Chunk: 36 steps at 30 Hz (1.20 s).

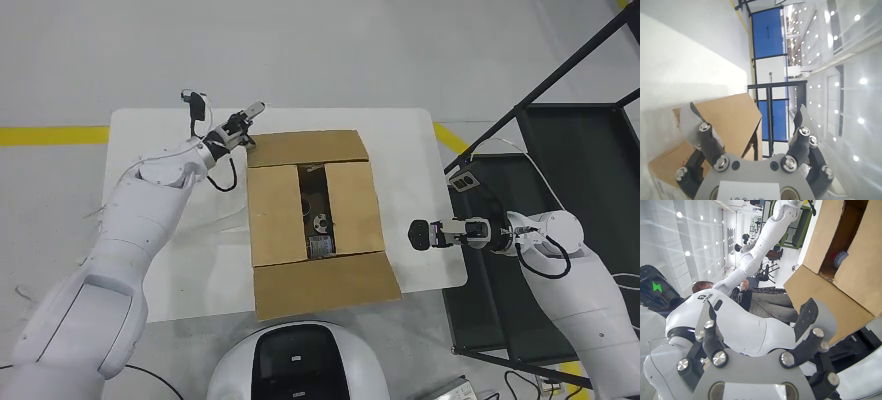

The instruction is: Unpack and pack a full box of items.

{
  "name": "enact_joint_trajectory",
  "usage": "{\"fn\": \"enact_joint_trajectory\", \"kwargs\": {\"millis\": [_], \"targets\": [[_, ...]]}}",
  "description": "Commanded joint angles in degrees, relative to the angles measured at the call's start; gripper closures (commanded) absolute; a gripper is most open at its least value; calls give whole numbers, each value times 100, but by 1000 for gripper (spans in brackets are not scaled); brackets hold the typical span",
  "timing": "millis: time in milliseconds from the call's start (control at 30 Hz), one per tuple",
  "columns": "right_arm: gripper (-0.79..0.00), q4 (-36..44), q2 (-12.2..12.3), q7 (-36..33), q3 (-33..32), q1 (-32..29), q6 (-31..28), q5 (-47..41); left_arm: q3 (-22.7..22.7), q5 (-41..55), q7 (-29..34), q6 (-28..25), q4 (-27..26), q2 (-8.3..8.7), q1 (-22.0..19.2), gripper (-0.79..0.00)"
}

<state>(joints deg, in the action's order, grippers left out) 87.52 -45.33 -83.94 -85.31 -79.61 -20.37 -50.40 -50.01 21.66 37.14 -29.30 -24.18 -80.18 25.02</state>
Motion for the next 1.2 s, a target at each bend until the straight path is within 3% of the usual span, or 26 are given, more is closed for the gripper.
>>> {"fn": "enact_joint_trajectory", "kwargs": {"millis": [0, 233, 400, 567, 767, 933, 1167], "targets": [[-785, 0, 0, 0, 0, 0, 0, 0, -190, 191, 3, -339, -151, 60, 48, -785], [-785, 0, 0, 0, 0, 0, 0, 0, -768, 417, 1010, -1089, -1179, 419, 644, -785], [-785, 0, 0, 0, 0, 0, 0, 0, -1284, 409, 1764, -949, -2187, 749, 1361, -785], [-785, 154, -10, 180, 34, -14, 49, 124, -1896, 387, 2023, -741, -3135, 1026, 2079, -785], [-785, 670, -44, 357, 154, -82, 222, 298, -2576, 754, 1179, -566, -3983, 1171, 2855, -785], [-785, 856, -83, 519, 459, -151, 445, 687, -2713, 396, 423, -482, -4398, 1195, 3314, -785], [-785, 589, -183, 1146, 1019, 10, 583, 1431, -2713, 396, 423, -482, -4398, 1195, 3314, -785]]}}
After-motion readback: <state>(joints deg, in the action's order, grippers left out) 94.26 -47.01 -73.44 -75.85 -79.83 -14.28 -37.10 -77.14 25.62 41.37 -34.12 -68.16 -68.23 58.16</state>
